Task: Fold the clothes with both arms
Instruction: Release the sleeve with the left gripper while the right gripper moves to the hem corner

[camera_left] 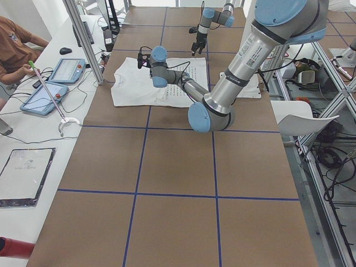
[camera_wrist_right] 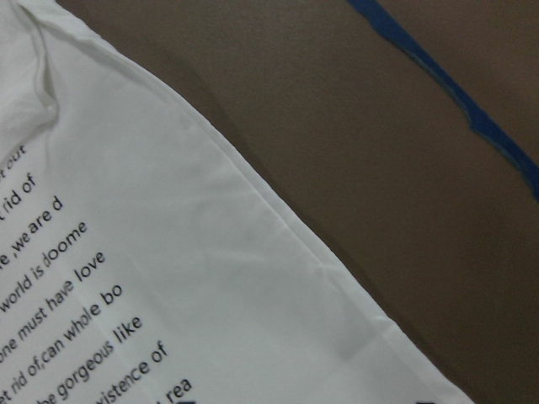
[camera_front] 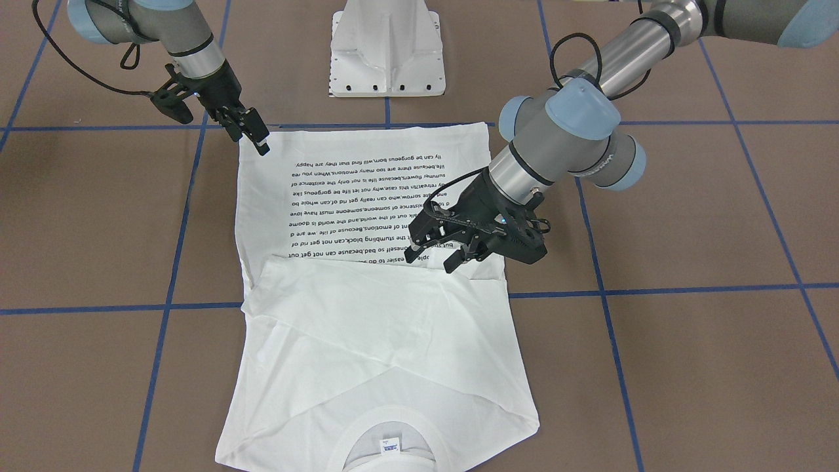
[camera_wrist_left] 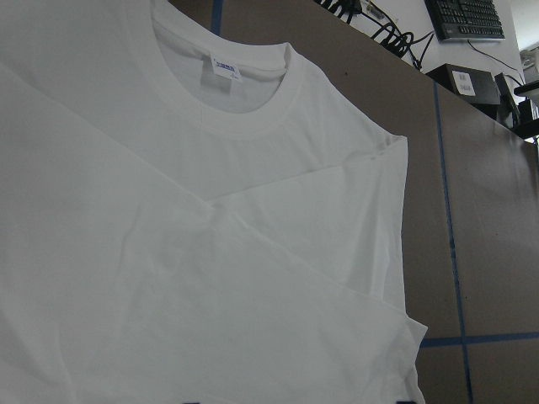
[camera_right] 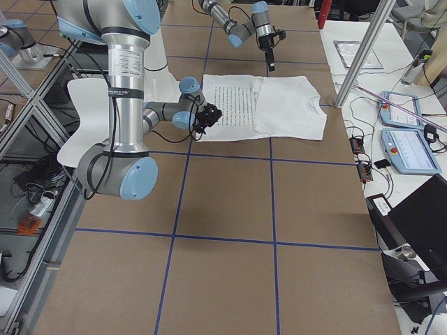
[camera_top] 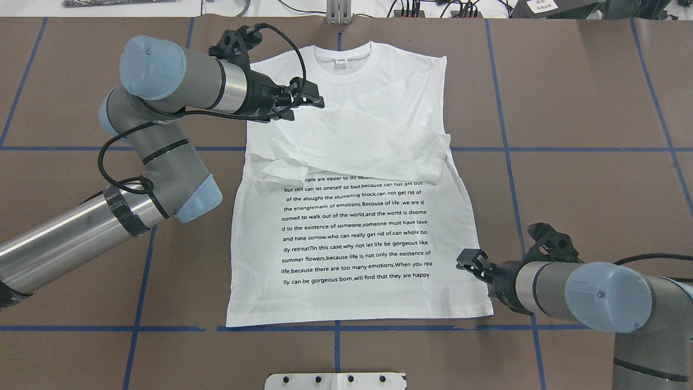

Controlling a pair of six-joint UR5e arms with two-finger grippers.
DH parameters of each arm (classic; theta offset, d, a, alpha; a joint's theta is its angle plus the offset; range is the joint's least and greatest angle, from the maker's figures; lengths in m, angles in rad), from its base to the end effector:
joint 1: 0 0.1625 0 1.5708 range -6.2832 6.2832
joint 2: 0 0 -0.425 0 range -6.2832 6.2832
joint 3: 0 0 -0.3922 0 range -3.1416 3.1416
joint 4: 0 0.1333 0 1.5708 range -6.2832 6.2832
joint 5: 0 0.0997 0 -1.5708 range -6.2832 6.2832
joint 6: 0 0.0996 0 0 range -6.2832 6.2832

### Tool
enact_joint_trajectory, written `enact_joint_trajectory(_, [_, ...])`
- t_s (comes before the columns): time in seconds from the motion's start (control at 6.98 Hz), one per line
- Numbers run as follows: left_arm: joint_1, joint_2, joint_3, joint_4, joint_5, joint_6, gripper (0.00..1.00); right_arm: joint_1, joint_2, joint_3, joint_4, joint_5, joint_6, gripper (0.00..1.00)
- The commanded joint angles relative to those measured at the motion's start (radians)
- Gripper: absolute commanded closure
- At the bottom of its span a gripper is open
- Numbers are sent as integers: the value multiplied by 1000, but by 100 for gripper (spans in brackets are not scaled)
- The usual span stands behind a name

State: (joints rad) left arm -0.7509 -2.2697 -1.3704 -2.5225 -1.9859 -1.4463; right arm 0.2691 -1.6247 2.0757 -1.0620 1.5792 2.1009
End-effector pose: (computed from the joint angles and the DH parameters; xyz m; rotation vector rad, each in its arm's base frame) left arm 0.4631 -0.5596 0.2123 0.2971 1.4334 -0.2099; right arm -0.4168 -0.2523 0.3914 -0.1359 -0.9744 0.7316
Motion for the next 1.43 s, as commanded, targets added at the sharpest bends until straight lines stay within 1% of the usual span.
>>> enact_joint_trajectory(0.0, [-5, 6, -22, -1, 5, 7, 18, -73, -50, 4, -6, -13, 33, 12])
enact_joint_trajectory(0.29, [-5, 7, -29, -1, 9, 6, 17, -82, -55, 3, -6, -15, 37, 16])
enact_joint_trajectory(0.43, [-7, 10, -29, -1, 9, 6, 17, -82, -57, 3, -6, -21, 37, 21])
enact_joint_trajectory(0.57, [-7, 10, -32, -1, 9, 6, 17, -83, -60, 0, -7, -21, 37, 24])
enact_joint_trajectory(0.86, [-7, 16, -35, -1, 9, 6, 17, -90, -66, 0, -7, -21, 37, 28])
enact_joint_trajectory(1.29, [-7, 21, -35, -2, 10, 4, 17, -99, -66, -2, -10, -19, 37, 29])
